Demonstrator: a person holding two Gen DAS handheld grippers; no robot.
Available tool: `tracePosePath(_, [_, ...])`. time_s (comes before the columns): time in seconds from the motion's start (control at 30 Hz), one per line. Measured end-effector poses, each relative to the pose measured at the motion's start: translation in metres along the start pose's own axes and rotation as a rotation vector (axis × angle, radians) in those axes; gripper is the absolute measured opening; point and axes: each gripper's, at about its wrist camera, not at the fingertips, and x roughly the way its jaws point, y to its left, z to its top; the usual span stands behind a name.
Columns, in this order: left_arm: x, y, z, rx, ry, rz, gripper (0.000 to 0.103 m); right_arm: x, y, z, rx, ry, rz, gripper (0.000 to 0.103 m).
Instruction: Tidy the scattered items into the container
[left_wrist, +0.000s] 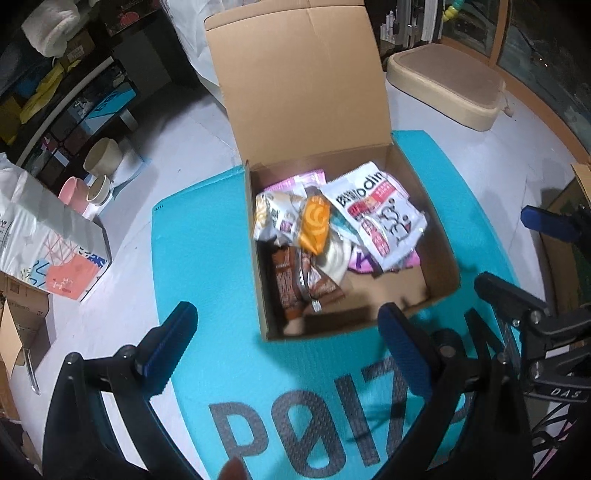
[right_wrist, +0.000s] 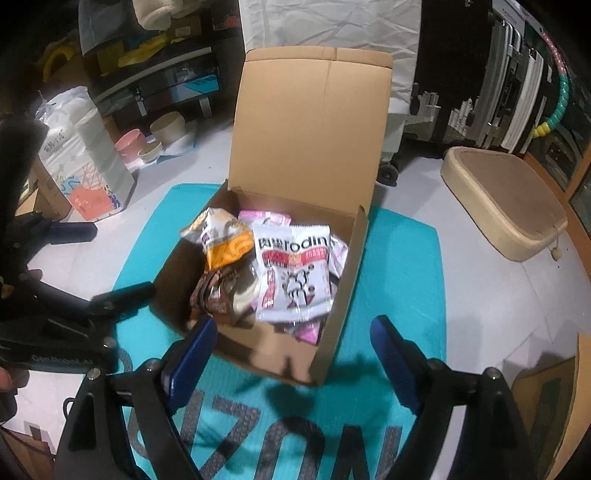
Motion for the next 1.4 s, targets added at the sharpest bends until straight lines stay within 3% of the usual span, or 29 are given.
tracePosePath(0.47, [-0.041,-0.015,-0.053,0.049,-0.057,0.003,0.098,-0.047,0.02,-0.054,0.022,0.027,-0.038,0.087])
tracePosePath(0.87, [-0.07,-0.022,-0.092,0.04,-0.043,-0.042,0.098,-0.081,0.04,-0.104,0.013,0.097,-0.052,0.087])
tracePosePath(1.4, [-0.114,-0.02,-0.108,0.02,-0.08,-0.022,0.098,-0.122,0.059,-0.11,-0.041,0.095,-0.034,0.087])
